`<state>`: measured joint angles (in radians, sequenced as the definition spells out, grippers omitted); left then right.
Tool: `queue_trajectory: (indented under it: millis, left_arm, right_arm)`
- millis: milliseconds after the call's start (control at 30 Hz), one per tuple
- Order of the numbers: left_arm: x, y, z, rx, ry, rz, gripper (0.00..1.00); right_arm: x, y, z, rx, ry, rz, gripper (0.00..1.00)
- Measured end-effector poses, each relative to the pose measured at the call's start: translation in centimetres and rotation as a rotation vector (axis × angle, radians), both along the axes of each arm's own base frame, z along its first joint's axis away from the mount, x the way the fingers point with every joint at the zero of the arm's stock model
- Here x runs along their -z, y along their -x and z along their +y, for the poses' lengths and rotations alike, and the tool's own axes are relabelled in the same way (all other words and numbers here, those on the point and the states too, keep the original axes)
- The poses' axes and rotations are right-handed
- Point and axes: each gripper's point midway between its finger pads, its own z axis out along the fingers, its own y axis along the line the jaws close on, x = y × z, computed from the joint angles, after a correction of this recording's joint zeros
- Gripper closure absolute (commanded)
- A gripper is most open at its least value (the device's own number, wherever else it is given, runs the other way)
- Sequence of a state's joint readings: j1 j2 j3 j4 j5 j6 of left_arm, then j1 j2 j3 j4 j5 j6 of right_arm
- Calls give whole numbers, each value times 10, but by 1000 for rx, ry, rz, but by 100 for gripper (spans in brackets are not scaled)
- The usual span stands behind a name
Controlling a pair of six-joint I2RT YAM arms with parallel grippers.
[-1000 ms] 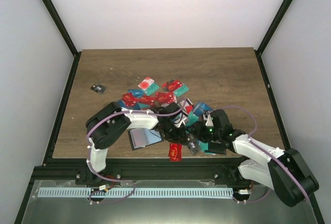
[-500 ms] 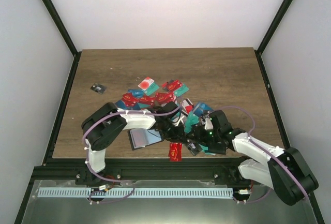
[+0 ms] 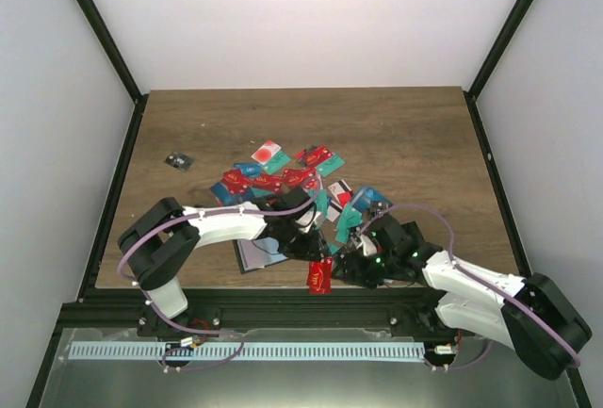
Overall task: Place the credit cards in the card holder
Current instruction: Pick up the credit card from the center of the board.
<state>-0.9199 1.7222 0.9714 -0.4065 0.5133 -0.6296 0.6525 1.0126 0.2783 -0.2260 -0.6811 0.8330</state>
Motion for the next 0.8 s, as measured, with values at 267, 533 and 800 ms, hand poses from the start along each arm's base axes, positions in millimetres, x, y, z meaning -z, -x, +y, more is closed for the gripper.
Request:
queue_trajectory:
  millis: [267, 533, 800]
  left_arm:
    - [24, 14, 21, -7, -62, 32, 86]
    - [27, 13, 18, -12, -45, 25, 86]
    - [27, 12, 12, -29, -15, 25, 86]
  right_arm:
    - [18, 40, 4, -70, 19, 79, 46]
    - [31, 45, 3, -37, 6, 96, 49]
    - [33, 41, 13, -39, -28, 107, 56]
